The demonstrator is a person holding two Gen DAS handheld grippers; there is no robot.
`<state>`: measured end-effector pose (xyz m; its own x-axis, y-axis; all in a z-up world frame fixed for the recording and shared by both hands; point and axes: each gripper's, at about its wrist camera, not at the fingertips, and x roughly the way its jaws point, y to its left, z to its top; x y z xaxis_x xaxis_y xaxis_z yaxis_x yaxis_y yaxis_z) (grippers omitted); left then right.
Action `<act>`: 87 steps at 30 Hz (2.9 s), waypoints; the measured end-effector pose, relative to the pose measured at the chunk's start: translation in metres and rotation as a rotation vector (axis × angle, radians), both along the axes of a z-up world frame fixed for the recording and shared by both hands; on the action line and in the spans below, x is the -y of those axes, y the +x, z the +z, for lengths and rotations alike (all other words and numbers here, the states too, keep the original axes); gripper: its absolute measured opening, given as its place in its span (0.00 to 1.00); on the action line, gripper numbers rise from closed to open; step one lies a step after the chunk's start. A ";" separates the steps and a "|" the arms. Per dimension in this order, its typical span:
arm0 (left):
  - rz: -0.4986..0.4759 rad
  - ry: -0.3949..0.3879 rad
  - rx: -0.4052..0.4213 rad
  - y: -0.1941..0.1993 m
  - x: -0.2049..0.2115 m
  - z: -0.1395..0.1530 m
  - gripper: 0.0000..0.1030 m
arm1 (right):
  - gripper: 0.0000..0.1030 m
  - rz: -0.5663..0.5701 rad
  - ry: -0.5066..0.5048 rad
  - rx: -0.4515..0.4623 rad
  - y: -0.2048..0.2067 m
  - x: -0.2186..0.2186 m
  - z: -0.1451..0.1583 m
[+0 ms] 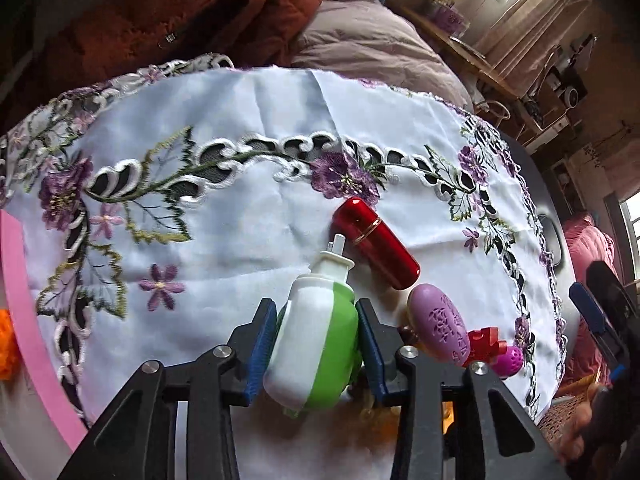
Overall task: Organize rigid objects
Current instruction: 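Grasp the green-white bottle with the left tool while the right tool returns to the toys, then grasp the red cylinder with the right tool while the left tool holds the bottle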
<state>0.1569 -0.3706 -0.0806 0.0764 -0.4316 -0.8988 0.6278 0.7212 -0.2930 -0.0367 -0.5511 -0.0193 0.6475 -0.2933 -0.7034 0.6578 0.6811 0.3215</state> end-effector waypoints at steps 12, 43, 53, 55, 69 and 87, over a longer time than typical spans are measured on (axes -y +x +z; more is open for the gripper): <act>0.010 -0.077 0.068 -0.057 -0.076 0.022 0.39 | 0.97 -0.043 0.056 -0.011 -0.004 0.012 -0.009; -0.107 -0.087 0.160 -0.150 -0.101 0.008 0.39 | 0.56 0.218 0.063 -0.177 0.033 -0.027 -0.037; -0.133 -0.141 0.158 -0.158 -0.117 0.020 0.39 | 0.50 0.357 0.019 -0.236 0.091 -0.046 -0.028; -0.134 -0.154 0.147 -0.158 -0.120 0.022 0.39 | 0.50 0.396 0.005 -0.275 0.111 -0.049 -0.031; -0.126 -0.222 0.118 -0.159 -0.142 0.040 0.39 | 0.23 0.506 -0.073 -0.451 0.161 -0.069 -0.057; 0.026 -0.294 0.156 -0.150 -0.210 0.069 0.39 | 0.02 0.662 0.015 -0.266 0.100 -0.145 -0.028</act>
<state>0.0068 -0.1609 -0.0120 0.2177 -0.6668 -0.7128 0.6638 0.6366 -0.3927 0.0630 -0.4063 -0.0472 0.4920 0.1127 -0.8633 0.1652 0.9615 0.2196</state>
